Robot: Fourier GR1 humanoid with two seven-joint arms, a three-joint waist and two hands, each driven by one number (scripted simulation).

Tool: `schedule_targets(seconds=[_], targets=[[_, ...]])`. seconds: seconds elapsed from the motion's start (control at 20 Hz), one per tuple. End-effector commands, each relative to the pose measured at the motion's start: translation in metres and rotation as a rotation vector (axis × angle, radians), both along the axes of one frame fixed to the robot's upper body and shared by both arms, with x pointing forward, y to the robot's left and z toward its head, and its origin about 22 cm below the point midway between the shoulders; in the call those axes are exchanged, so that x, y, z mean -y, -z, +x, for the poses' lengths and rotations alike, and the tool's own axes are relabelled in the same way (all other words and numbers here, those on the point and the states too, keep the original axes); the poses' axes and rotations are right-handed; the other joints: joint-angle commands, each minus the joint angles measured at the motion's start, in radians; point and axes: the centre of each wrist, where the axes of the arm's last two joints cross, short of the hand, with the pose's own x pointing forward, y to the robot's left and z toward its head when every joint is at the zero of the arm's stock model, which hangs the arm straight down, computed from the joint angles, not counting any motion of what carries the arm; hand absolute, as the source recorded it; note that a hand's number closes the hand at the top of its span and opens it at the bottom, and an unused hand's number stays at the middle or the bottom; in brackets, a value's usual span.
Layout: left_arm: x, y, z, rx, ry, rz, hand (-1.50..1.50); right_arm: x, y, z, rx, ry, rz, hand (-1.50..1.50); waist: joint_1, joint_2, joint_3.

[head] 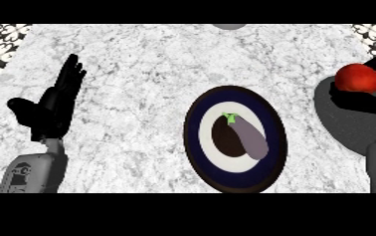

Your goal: Pick the tomato from the plate and place it in the pan

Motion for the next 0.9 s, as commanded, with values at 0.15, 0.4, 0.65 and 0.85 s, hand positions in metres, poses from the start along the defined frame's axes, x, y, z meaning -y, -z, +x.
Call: schedule_targets(seconds=[0.15, 0.4, 0.65, 0.85], targets=[[0.002, -0.008, 0.005, 0.020, 0.006, -0.009, 0.00, 0.096, 0.058, 0.005, -0.062, 0.133, -0.154, 1.50, 0.015, 0.006, 0.001], [0.004, 0.005, 0.010, 0.003, 0.005, 0.006, 0.00, 0.160, 0.051, 0.021, -0.046, 0.162, -0.116, 1.50, 0.015, 0.007, 0.001], [0.012, -0.005, 0.012, 0.011, 0.015, 0.001, 0.00, 0.192, 0.091, 0.017, -0.052, 0.166, -0.101, 1.50, 0.022, 0.008, 0.002], [0.017, 0.000, 0.011, 0.008, 0.041, -0.007, 0.00, 0.185, 0.102, 0.035, -0.109, 0.142, 0.109, -1.50, 0.041, 0.014, 0.004]])
